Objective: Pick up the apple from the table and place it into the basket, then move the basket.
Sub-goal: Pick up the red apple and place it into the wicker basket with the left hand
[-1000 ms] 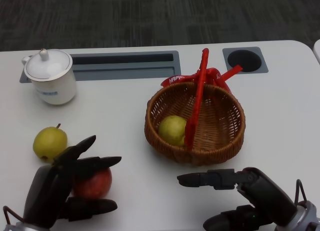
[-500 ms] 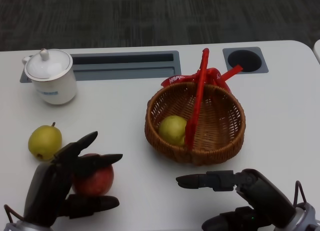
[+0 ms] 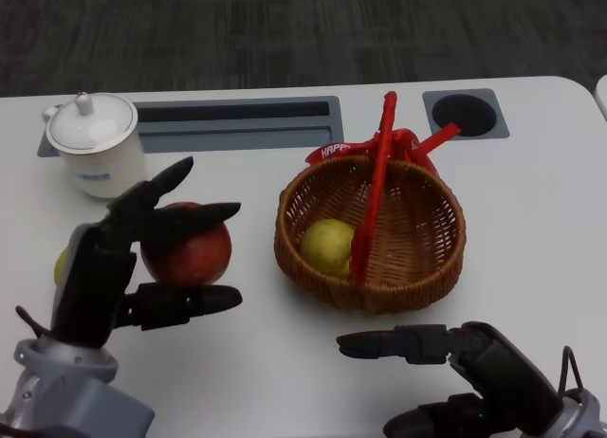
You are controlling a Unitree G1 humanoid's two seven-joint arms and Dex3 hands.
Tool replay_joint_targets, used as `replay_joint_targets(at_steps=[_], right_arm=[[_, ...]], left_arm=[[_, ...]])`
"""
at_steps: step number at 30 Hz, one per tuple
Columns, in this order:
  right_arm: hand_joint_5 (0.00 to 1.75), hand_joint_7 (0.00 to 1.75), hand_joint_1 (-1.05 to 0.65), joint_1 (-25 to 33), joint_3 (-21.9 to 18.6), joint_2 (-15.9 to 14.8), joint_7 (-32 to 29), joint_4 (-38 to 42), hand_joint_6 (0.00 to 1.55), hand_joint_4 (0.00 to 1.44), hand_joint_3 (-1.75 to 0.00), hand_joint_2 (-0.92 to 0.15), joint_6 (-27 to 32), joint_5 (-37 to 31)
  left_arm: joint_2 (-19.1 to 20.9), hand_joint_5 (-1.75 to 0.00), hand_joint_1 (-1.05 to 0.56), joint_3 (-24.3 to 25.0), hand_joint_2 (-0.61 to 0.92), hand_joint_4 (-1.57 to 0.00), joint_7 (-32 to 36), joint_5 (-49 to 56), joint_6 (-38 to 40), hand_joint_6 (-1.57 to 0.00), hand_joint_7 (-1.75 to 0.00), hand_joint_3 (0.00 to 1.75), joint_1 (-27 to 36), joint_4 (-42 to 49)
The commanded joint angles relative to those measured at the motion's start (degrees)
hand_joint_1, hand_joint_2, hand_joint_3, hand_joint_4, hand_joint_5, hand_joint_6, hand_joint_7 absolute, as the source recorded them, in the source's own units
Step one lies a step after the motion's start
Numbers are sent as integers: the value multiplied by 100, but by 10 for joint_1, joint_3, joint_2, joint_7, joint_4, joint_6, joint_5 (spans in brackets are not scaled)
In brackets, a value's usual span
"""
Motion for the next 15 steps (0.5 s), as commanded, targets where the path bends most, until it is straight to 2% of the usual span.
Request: replay_joint_targets(at_steps=[1,6,15], right_arm=[[1,0,-56,6,-4,1,-5,-3,76,84,0,-90,-8,11],[0,0,-56,7,-2,3,-7,-6,76,84,0,-91,-16,14],[0,0,-57,25,3,0,-7,-40,75,83,0,-92,-23,23]], left_arm=[[-8,-1,-9,6,79,-121,-32,-32,12,-112,-1,0,-33,-14],[-38,-2,-8,5,78,-124,-83,-72,42,-115,-2,0,-76,-3],[-96,-2,-2,10,78,-125,-166,-134,79,-115,-1,0,-167,80]])
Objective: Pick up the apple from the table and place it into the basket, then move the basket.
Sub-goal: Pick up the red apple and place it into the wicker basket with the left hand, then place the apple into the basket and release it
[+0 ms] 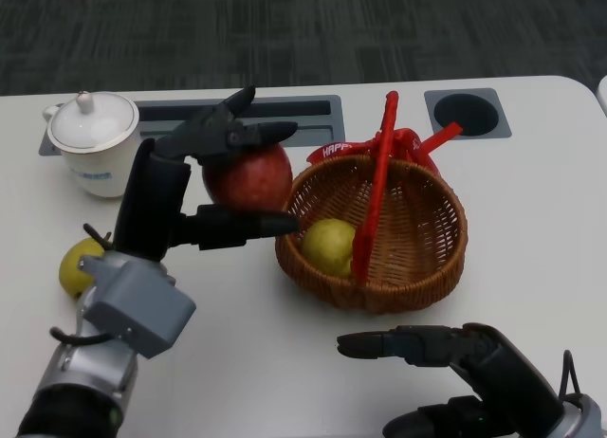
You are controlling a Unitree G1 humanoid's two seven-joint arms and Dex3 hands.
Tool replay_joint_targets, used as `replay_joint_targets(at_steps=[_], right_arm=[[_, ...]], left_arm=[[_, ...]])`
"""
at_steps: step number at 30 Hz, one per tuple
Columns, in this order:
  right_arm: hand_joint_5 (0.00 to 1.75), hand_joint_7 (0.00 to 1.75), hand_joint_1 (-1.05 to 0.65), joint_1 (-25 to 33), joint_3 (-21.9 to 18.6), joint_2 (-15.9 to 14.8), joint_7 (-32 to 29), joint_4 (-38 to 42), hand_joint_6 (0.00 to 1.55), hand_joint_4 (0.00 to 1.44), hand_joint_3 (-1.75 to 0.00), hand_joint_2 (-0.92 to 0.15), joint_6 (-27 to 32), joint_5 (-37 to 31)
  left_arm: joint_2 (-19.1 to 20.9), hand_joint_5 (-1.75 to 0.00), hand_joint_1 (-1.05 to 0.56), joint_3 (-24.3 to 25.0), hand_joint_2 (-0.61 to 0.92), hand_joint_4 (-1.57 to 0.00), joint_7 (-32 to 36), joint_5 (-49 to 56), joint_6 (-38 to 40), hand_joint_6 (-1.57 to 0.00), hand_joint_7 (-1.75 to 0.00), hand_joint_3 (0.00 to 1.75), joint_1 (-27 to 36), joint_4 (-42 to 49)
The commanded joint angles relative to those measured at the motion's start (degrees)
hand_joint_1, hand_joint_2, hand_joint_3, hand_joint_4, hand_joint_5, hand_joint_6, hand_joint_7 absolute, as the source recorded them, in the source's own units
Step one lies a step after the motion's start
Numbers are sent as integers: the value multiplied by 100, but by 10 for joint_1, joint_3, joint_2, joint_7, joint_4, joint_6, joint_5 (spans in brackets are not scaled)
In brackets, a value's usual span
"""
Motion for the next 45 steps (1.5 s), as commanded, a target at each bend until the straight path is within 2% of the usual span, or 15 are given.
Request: replay_joint_targets(at_steps=[1,5,11,21,23,26,31,34,38,45], right_arm=[[0,0,-57,17,1,-9,-3,-31,75,83,0,-92,-3,11],[0,0,-57,37,5,-21,0,-74,73,81,0,-92,11,20],[0,0,-58,56,7,-34,0,-118,72,79,-2,-92,24,29],[0,0,-55,79,5,-40,-4,-154,72,79,-1,-91,36,35],[0,0,-55,82,5,-42,-3,-159,71,79,0,-91,40,38],[0,0,-55,85,5,-46,-2,-166,71,78,0,-92,48,37],[0,0,-55,87,6,-44,-2,-168,71,79,0,-92,50,39],[1,0,-56,89,5,-44,-3,-170,72,79,-1,-92,50,36],[1,1,-57,89,2,-42,-8,-169,72,80,-1,-92,45,26],[1,0,-58,85,0,-45,-9,-166,73,81,-2,-92,43,24]], left_arm=[[-16,-2,-2,9,79,-124,-31,-29,11,-114,-1,0,-42,37],[-41,-1,-4,12,79,-123,-54,-38,25,-113,0,0,-75,86],[-64,0,-7,6,78,-122,-52,-18,26,-114,0,0,-105,149],[-96,-1,-11,23,80,-123,-86,-29,54,-113,0,0,-125,234],[-100,0,-12,25,80,-120,-90,-28,61,-110,0,0,-125,242],[-102,0,-14,28,80,-104,-105,-30,71,-96,0,0,-124,244],[-99,0,-23,26,76,-58,-134,-27,77,-57,0,0,-125,236],[-92,0,-30,20,74,-38,-146,-19,78,-41,0,0,-128,230],[-79,0,-38,16,73,-21,-177,-19,77,-28,0,0,-133,223],[-60,0,-54,9,72,-4,-211,-16,66,-18,0,0,-140,204]])
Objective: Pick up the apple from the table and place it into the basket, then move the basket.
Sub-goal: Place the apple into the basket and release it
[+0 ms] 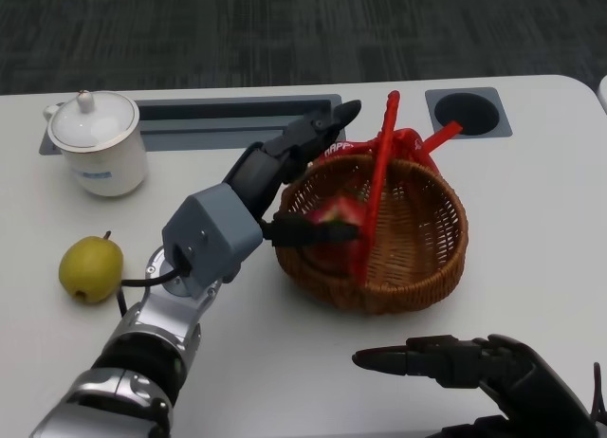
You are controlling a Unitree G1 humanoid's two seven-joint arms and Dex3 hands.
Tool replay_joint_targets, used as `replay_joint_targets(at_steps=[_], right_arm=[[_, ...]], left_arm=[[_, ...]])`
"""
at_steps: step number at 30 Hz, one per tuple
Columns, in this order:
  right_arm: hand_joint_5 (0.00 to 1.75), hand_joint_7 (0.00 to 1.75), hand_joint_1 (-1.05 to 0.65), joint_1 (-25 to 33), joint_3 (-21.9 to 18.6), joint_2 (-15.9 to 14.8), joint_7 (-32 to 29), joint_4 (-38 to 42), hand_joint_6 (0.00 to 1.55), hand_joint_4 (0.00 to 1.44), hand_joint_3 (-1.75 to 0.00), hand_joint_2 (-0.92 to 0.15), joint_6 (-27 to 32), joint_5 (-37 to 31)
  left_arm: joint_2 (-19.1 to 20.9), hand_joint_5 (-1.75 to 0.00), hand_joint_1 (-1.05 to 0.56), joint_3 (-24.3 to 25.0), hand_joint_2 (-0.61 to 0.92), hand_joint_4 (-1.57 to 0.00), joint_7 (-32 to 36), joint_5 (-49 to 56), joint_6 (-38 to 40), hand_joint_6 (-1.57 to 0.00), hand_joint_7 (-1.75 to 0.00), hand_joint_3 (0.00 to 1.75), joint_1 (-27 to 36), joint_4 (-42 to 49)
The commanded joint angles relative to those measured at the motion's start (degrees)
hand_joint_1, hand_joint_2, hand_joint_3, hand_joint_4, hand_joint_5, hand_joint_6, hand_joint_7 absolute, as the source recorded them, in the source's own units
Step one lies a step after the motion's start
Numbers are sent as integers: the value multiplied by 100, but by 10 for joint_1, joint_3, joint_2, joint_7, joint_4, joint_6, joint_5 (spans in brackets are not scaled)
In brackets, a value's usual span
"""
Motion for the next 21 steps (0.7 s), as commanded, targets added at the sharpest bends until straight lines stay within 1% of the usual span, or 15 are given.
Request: replay_joint_targets(at_steps=[1,5,11,16,19,21], right_arm=[[1,0,-57,-2,-5,-8,-4,1,73,81,-2,-92,-7,6],[1,1,-55,-16,-12,-6,-4,18,74,82,-1,-90,-24,23],[1,0,-52,-37,-24,-13,-1,36,76,84,-1,-89,-42,46],[0,0,-52,-66,-48,-34,0,36,75,83,0,-89,-57,53],[0,0,-52,-91,-69,-58,-1,34,73,79,-2,-91,-64,41],[0,0,-55,-109,-85,-73,-6,35,71,78,-4,-92,-66,24]], left_arm=[[18,0,-56,-6,73,-3,-11,5,-14,-17,0,0,-13,-17],[38,-1,-61,-13,73,-2,-12,11,-36,-19,-1,0,-7,-49],[53,-2,-49,-8,73,-8,-33,-17,-55,-25,-2,0,25,-103],[72,-2,-37,-3,72,-13,-58,-44,-50,-29,-1,0,76,-168],[85,-3,-32,1,73,-17,-70,-61,-50,-31,-1,0,115,-204],[94,-3,-32,4,73,-19,-76,-72,-48,-33,-2,0,144,-229]])
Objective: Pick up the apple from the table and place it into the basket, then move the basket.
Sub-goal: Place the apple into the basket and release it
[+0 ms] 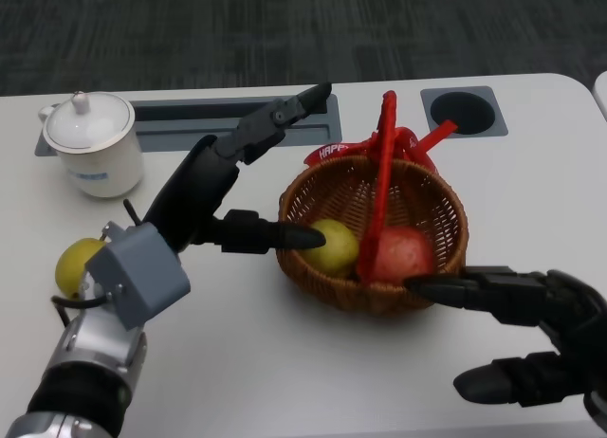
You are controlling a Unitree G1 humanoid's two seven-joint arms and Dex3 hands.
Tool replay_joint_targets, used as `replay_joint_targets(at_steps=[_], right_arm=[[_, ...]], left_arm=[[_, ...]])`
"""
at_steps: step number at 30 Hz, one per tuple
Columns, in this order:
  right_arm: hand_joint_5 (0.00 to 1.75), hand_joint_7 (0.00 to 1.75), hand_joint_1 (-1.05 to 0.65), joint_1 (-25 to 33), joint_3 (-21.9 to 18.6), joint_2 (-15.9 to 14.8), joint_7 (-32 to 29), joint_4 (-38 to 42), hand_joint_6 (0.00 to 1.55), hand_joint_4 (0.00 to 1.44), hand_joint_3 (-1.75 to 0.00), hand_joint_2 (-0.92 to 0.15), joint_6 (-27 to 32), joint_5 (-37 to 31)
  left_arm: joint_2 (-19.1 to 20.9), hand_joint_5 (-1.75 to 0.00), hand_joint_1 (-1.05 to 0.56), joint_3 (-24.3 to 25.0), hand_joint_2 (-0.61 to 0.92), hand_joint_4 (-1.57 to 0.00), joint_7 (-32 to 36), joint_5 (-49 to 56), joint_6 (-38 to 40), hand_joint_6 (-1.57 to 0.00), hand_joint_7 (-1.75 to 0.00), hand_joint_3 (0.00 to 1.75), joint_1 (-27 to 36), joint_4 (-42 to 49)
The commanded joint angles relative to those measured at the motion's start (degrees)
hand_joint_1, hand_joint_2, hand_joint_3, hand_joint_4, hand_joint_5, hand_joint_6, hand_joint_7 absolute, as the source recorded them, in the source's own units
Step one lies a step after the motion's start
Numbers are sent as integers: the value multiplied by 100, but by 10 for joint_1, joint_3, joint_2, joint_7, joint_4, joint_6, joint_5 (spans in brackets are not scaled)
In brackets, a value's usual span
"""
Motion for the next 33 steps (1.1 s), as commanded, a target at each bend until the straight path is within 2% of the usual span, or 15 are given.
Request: replay_joint_targets(at_steps=[1,8,15,20,24,33], right_arm=[[1,0,-56,-33,-30,-33,-8,1,70,78,-4,-92,-10,-22],[1,1,-56,-90,-44,-53,-19,20,72,80,-2,-91,-14,-51],[0,1,-55,-148,-42,-65,-24,79,73,81,0,-88,2,-94],[0,0,-60,-218,-30,-76,-40,192,68,76,-4,-92,-26,-174],[1,0,-66,-265,-12,-91,-68,267,68,75,-7,-92,-14,-244],[1,1,-71,-339,60,-129,-175,348,70,78,-4,-92,20,-395]], left_arm=[[26,-3,-34,10,74,-21,-15,-21,1,-34,-2,1,49,-42],[65,-6,-35,25,77,-35,-18,-38,-1,-42,-2,1,147,-127],[80,-5,-33,39,76,-44,-9,-44,3,-49,-2,0,206,-176],[80,-4,-40,41,77,-47,-9,-43,7,-51,-2,1,230,-200],[74,-3,-41,40,78,-50,-7,-42,4,-53,-2,0,240,-208],[66,-2,-42,33,78,-53,-13,-50,7,-56,-1,0,248,-218]])
